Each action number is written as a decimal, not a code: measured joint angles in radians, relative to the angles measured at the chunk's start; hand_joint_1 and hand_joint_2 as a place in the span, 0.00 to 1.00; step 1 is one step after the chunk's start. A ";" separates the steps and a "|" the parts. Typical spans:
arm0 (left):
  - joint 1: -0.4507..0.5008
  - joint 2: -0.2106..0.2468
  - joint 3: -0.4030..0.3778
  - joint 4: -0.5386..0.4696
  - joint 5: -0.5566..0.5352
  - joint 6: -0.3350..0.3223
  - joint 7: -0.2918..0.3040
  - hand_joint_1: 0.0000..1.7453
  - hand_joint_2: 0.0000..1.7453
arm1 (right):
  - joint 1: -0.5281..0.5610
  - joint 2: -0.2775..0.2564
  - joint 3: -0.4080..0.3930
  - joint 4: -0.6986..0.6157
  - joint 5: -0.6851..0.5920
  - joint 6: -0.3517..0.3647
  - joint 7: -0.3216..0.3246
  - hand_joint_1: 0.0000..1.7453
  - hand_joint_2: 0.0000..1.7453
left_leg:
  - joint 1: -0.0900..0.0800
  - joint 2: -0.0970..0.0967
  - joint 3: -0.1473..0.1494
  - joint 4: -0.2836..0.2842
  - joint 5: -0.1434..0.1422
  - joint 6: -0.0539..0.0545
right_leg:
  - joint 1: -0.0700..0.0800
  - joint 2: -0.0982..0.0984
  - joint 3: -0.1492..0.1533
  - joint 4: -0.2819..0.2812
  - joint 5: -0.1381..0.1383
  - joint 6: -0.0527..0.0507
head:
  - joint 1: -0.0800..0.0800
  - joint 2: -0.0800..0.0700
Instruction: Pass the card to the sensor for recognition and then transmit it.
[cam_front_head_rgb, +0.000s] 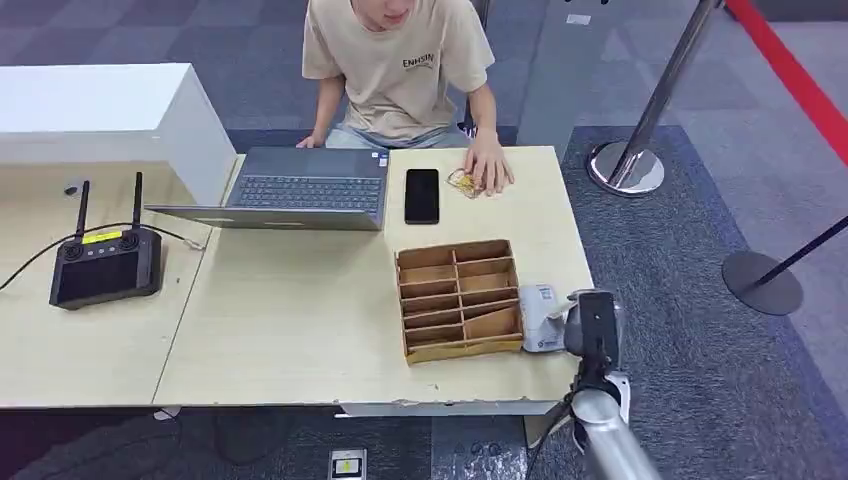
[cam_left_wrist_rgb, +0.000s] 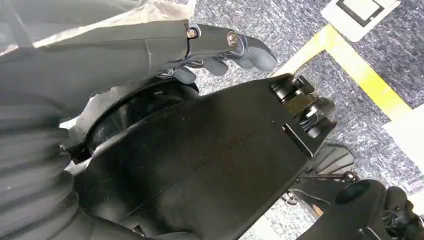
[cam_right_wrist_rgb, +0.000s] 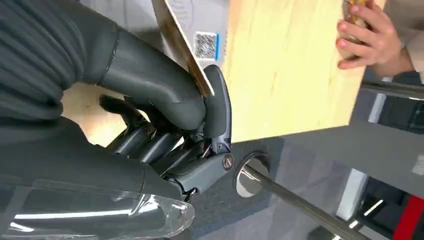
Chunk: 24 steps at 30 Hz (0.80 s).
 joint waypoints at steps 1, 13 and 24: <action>0.000 0.000 0.000 0.000 -0.001 0.000 0.000 0.00 1.00 | 0.000 -0.006 0.000 -0.012 0.002 0.000 0.005 1.00 1.00 | 0.000 0.000 0.000 0.000 0.000 0.000 | 0.000 0.000 0.000 0.000 0.000 0.000 | 0.000 0.000; 0.001 0.000 0.000 0.000 -0.009 0.000 -0.003 0.00 1.00 | -0.013 -0.088 -0.018 -0.183 0.049 0.000 0.100 1.00 1.00 | 0.000 0.000 0.000 0.000 0.000 0.000 | 0.000 0.000 0.000 0.000 0.000 0.000 | 0.000 0.000; 0.001 0.000 0.000 0.000 -0.011 0.000 -0.003 0.00 1.00 | -0.013 -0.106 -0.026 -0.233 0.061 0.000 0.099 1.00 1.00 | 0.000 0.000 0.000 0.000 0.000 0.000 | 0.000 0.000 0.000 0.000 0.000 0.000 | 0.000 0.000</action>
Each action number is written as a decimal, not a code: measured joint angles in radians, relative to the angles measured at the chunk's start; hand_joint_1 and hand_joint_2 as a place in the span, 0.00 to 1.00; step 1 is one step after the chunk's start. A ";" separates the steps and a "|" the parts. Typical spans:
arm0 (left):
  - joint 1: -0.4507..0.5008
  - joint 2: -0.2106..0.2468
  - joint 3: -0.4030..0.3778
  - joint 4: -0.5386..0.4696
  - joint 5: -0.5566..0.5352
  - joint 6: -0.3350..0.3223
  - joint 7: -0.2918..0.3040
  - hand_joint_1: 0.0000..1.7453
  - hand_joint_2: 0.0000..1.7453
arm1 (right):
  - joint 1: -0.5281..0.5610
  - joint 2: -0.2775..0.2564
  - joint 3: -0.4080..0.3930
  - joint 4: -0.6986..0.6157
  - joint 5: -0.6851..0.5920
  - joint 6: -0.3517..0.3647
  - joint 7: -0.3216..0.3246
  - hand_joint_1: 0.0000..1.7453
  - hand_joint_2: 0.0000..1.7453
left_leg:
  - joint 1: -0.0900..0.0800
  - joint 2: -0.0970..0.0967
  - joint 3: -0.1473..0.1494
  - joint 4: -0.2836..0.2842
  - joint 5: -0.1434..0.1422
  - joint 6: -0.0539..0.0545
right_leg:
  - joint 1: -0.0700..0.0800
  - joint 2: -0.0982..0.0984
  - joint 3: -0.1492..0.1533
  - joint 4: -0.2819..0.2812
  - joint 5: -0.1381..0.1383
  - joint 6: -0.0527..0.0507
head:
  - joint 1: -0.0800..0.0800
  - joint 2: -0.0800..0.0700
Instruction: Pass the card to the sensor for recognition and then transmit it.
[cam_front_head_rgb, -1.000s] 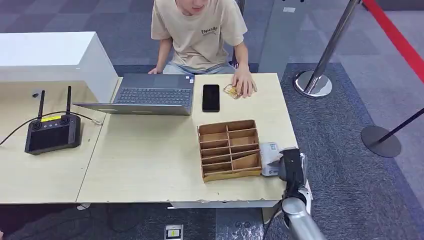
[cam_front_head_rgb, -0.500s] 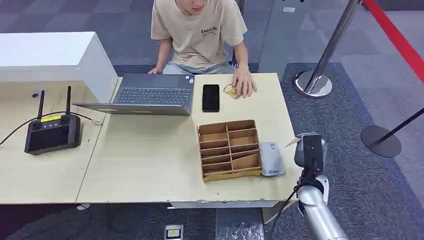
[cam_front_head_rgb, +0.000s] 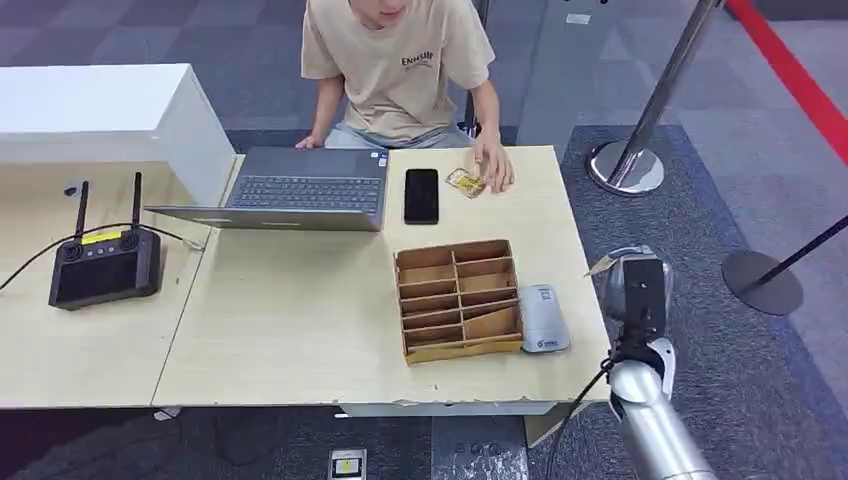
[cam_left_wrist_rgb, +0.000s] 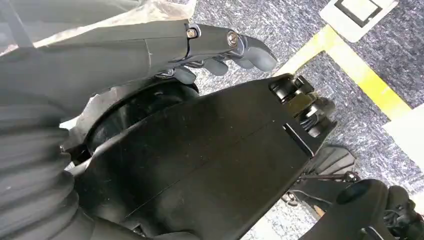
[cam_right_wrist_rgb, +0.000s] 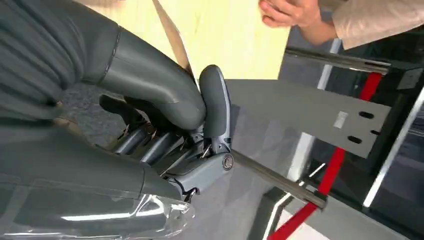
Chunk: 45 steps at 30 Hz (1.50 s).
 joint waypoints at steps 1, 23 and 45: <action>0.000 0.000 0.000 0.000 0.000 0.000 0.000 0.00 1.00 | -0.001 -0.005 0.000 -0.011 0.002 0.000 0.011 1.00 1.00 | 0.000 0.000 0.000 0.000 0.000 0.000 | 0.000 0.000 0.000 0.000 0.000 0.000 | 0.000 0.000; 0.003 0.001 0.000 0.000 -0.024 -0.002 -0.037 0.00 1.00 | -0.388 -0.072 0.176 -0.055 -0.098 0.055 0.127 1.00 1.00 | 0.000 -0.001 -0.002 0.000 0.000 0.000 | 0.000 0.000 -0.002 0.001 0.000 0.000 | 0.000 0.000; 0.004 0.002 0.000 0.000 0.000 0.000 -0.051 0.00 1.00 | -0.617 0.045 0.361 0.432 -0.296 0.138 -0.055 1.00 1.00 | 0.000 -0.001 -0.005 0.000 0.000 0.000 | 0.000 0.000 -0.004 0.001 0.000 0.000 | 0.000 0.000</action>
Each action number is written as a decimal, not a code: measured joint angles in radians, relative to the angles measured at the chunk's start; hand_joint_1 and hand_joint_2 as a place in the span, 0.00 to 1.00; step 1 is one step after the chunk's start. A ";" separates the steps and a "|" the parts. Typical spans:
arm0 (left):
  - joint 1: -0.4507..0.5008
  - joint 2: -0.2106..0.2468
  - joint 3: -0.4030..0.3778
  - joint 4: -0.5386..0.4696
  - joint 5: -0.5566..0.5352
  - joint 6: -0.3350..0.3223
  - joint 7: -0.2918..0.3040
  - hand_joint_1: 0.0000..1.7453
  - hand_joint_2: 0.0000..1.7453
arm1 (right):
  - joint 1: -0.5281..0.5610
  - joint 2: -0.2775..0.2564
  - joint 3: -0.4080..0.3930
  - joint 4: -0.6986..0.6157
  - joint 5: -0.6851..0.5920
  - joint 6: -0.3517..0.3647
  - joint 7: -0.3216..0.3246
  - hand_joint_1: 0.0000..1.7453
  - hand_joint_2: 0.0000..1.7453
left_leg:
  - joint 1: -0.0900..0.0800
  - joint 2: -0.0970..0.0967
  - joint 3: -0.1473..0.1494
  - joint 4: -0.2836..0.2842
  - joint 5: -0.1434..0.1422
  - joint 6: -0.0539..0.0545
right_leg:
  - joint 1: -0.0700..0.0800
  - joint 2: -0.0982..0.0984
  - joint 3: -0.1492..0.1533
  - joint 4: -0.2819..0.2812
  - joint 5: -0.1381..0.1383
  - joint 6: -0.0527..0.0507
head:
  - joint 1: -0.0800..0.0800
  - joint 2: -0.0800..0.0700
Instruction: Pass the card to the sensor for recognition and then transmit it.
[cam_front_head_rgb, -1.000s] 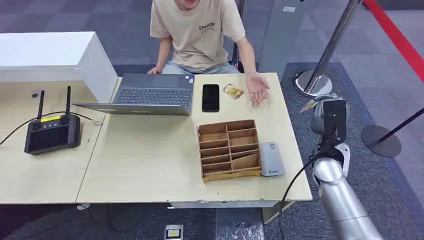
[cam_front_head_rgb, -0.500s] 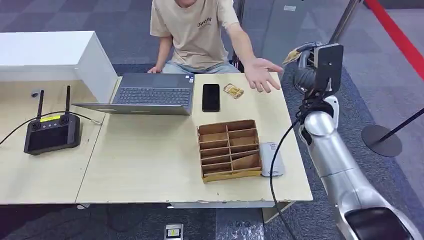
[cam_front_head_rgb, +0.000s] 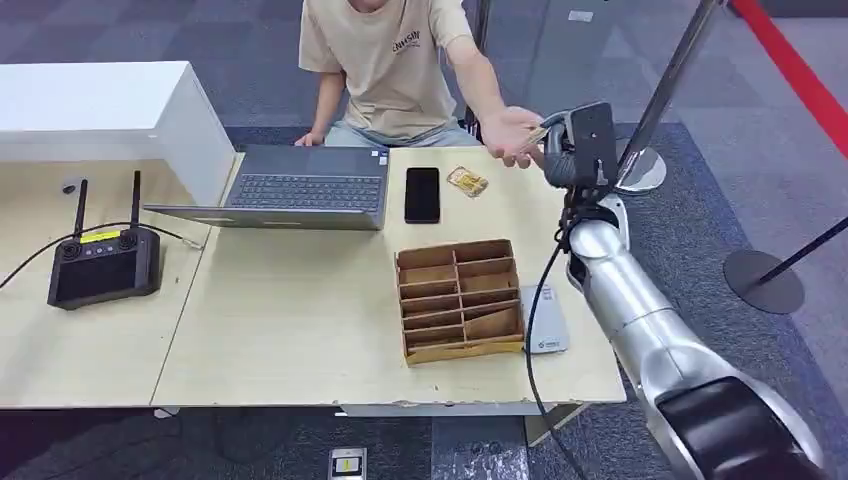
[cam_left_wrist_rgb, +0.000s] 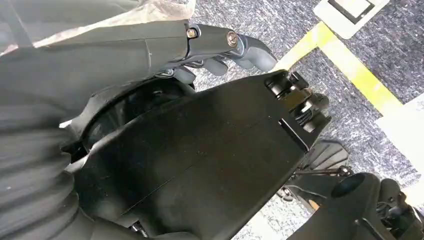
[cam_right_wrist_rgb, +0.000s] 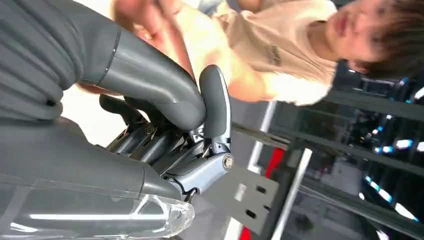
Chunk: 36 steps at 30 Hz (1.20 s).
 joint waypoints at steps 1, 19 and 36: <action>0.000 0.000 0.000 0.000 0.002 0.000 0.000 0.00 1.00 | 0.000 0.003 0.003 0.014 -0.007 0.002 -0.005 1.00 1.00 | 0.000 0.000 0.000 0.000 0.000 0.000 | 0.000 0.000 0.000 0.000 0.000 0.000 | 0.000 0.000; 0.005 0.001 0.025 0.000 0.040 0.012 0.002 0.00 1.00 | 0.099 0.017 0.033 0.050 -0.155 0.066 -0.111 0.00 0.00 | 0.000 0.000 0.001 0.000 0.000 0.000 | 0.000 0.000 0.000 0.000 0.000 0.000 | 0.000 0.000; 0.008 0.001 0.057 0.000 0.093 0.053 -0.003 0.00 1.00 | 0.566 -0.034 -0.081 -0.489 -0.362 0.124 -0.271 0.00 0.00 | 0.000 0.001 0.001 0.000 0.000 0.000 | 0.000 0.001 0.001 -0.001 0.000 0.000 | 0.000 0.000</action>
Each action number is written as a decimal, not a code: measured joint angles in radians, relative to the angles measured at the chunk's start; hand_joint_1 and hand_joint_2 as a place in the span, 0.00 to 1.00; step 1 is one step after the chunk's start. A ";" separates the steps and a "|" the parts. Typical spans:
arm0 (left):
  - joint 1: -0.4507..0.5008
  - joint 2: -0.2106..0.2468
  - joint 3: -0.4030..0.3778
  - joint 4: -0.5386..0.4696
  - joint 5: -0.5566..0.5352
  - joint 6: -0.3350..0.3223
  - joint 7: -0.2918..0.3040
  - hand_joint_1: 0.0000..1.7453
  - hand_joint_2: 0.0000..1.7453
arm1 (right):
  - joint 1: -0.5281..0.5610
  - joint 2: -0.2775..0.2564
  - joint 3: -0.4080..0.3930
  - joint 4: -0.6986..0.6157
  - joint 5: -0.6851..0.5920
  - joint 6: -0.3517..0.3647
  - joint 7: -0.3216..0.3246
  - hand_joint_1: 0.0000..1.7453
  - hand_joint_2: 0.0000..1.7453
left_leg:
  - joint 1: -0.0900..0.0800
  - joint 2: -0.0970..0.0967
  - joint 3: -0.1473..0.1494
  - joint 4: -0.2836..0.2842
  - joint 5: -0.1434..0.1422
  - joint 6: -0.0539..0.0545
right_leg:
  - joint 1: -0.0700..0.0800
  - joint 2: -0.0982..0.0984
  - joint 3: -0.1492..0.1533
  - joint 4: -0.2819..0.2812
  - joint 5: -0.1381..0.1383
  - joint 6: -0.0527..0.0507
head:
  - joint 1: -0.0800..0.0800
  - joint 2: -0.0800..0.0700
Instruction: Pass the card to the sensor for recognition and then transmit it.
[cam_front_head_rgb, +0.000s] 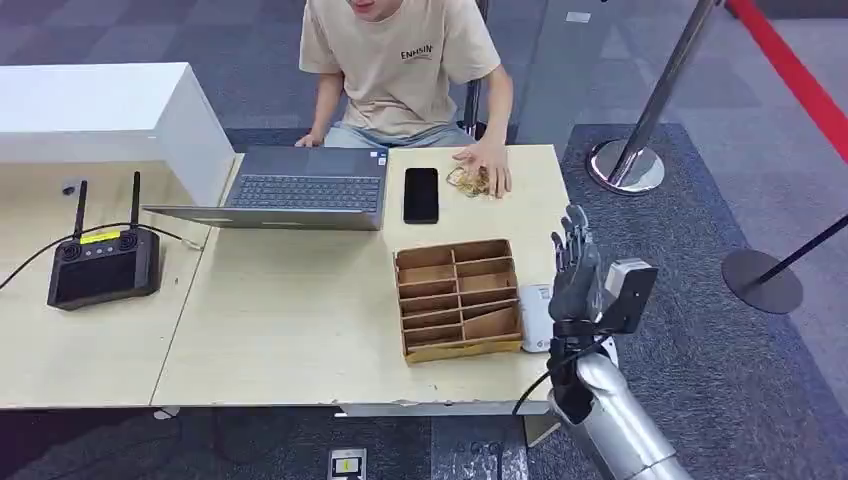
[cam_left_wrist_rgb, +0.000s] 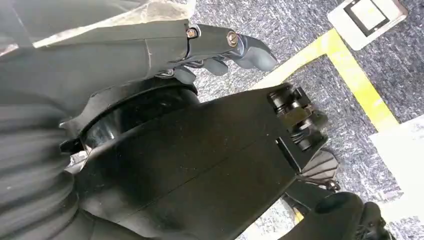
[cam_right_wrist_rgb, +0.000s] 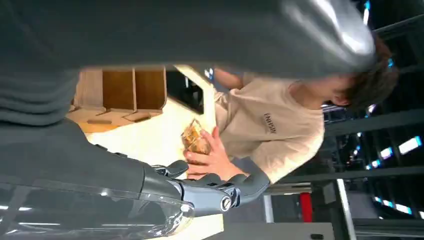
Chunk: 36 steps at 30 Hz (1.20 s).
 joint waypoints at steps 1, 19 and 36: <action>0.000 0.000 0.003 0.000 0.003 0.001 0.000 0.00 1.00 | 0.008 -0.003 -0.002 -0.019 0.020 0.000 0.003 0.00 0.00 | 0.000 0.000 0.000 0.000 0.000 0.000 | 0.000 0.000 0.000 0.000 0.000 0.000 | 0.000 0.000; 0.000 0.000 0.021 0.000 0.023 0.035 0.019 0.00 1.00 | 0.191 -0.046 0.045 -0.450 0.457 -0.095 0.180 0.00 1.00 | 0.000 0.000 0.001 0.000 0.000 0.000 | 0.000 0.000 0.001 0.000 0.000 0.000 | 0.000 0.000; -0.004 -0.001 0.021 0.000 0.022 0.031 0.040 0.00 1.00 | 0.236 -0.045 0.095 -0.495 0.454 -0.140 0.182 0.00 1.00 | 0.000 0.000 0.001 0.000 0.000 0.000 | 0.000 0.000 0.001 0.000 0.000 0.000 | 0.000 0.000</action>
